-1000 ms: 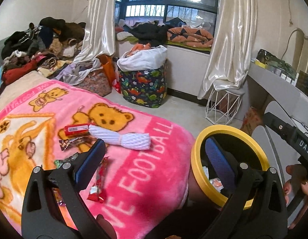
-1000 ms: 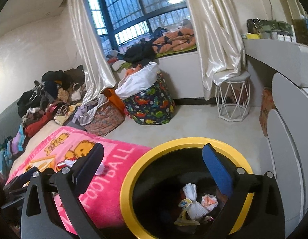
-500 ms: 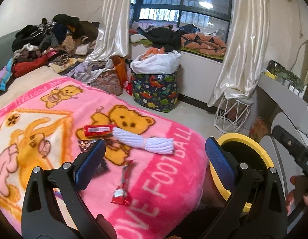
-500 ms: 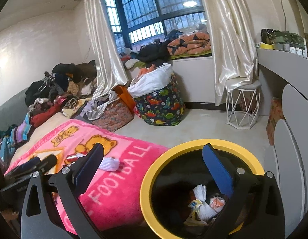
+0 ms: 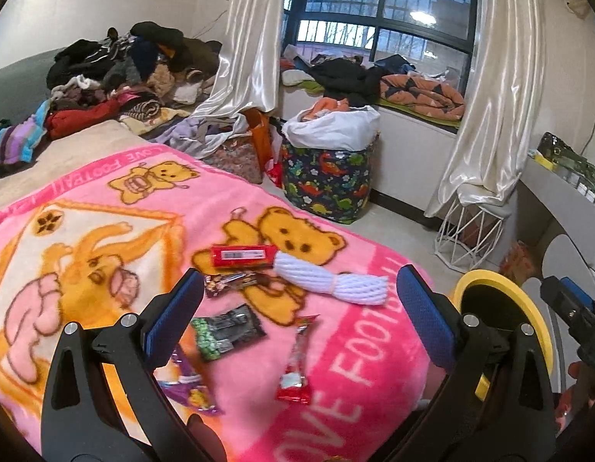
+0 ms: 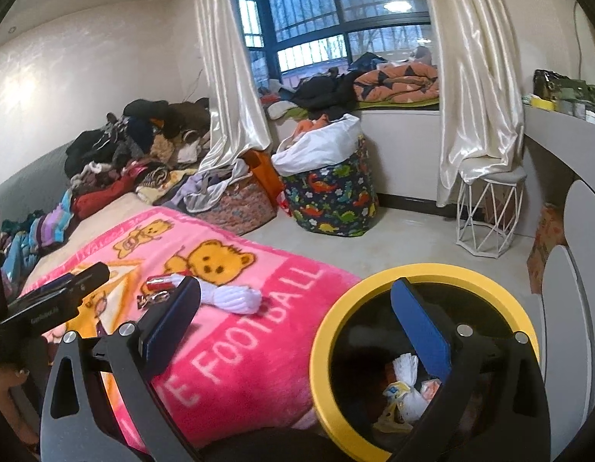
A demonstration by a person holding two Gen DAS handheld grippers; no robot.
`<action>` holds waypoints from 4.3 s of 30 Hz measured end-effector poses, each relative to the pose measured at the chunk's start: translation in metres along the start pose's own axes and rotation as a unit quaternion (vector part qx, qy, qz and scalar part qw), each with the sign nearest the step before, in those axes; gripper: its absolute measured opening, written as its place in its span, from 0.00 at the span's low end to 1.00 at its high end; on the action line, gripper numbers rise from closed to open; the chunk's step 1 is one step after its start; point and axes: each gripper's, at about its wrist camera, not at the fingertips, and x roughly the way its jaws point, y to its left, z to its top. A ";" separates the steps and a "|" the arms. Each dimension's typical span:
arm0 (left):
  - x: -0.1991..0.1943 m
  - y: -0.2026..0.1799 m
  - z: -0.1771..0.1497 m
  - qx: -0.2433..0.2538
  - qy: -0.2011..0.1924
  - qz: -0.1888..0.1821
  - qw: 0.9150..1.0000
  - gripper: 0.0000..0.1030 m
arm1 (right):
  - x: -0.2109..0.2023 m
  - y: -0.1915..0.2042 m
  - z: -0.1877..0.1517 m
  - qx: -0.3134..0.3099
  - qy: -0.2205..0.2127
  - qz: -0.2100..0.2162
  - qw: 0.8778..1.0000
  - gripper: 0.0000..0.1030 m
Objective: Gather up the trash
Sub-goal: 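Move both open grippers back over the remaining trash on the blanket, then grasp the white foam mesh net with the right gripper, then grasp the purple candy wrapper with the left gripper while the right holds the mesh, then carry the purple wrapper and white mesh in both grippers over the bin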
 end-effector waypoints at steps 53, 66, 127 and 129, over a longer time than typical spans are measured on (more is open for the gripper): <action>0.032 0.121 -0.066 -0.076 0.124 0.017 0.989 0.89 | 0.211 0.102 -0.010 -0.192 0.194 0.030 0.962 0.93; 0.040 0.110 -0.080 -0.087 0.142 -0.004 0.986 0.86 | 0.247 0.108 -0.038 -0.223 0.271 0.046 0.935 0.49; 0.007 0.015 -0.028 -0.018 0.071 -0.101 0.992 0.31 | 0.060 -0.019 0.004 0.059 0.150 0.106 0.981 0.31; 0.005 0.006 -0.026 -0.013 0.069 -0.108 0.992 0.31 | 0.055 -0.025 0.005 0.061 0.146 0.100 0.982 0.31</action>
